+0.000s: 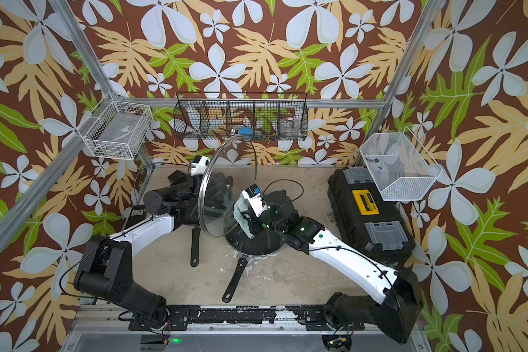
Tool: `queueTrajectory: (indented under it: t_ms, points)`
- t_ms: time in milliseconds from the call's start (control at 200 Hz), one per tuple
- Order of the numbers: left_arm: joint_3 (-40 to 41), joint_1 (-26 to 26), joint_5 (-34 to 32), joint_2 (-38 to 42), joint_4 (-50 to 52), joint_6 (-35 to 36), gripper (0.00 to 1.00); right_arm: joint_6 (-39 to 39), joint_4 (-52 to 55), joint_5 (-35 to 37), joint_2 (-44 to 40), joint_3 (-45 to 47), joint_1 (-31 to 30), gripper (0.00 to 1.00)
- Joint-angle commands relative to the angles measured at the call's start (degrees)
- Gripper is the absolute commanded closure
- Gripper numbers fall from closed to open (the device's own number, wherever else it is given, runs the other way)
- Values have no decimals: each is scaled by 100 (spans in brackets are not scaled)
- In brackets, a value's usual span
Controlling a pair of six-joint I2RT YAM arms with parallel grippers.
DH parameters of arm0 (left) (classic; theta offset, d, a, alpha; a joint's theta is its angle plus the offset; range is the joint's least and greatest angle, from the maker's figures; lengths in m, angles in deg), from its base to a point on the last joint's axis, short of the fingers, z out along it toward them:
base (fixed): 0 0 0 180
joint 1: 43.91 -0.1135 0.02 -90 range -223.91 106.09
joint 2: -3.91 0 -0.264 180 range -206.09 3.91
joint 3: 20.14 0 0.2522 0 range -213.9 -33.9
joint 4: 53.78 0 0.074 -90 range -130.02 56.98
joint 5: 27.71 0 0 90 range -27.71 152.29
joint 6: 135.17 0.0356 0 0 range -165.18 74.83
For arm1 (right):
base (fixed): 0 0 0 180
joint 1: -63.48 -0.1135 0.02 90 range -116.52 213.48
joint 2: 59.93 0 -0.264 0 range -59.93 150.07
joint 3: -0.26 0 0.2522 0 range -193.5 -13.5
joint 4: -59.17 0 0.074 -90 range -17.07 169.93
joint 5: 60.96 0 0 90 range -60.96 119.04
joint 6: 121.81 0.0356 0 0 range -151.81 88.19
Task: Wipe the pot lid with a cloth
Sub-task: Wipe the pot lid.
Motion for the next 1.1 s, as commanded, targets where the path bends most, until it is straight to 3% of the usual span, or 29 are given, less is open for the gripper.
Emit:
queueTrajectory:
  t_ms: [0, 306, 431, 566, 736, 907, 1097]
  points:
    - [-63, 17, -496, 75, -1684, -89, 100, -68, 29, 55, 174, -508, 295, 100]
    - [-31, 18, -496, 78, -1687, -72, 100, -390, 593, -315, 978, -2976, 427, 100]
    - [-24, 17, -497, 44, -1689, -72, 100, -619, 772, -360, 1093, -3631, 0, 100]
    - [-29, 17, -496, 34, -1695, -70, 100, -952, 958, -308, 1043, -3749, -743, 100]
    - [-31, 20, -496, 17, -1694, -65, 100, -1088, 970, -240, 740, -3185, -1493, 100]
    - [-24, 17, -504, -3, -1682, -80, 100, -1226, 759, 468, 604, -3223, -1455, 100]
    - [-39, 20, -496, 34, -1687, -72, 100, -1134, 836, 491, 1078, -4107, -626, 100]
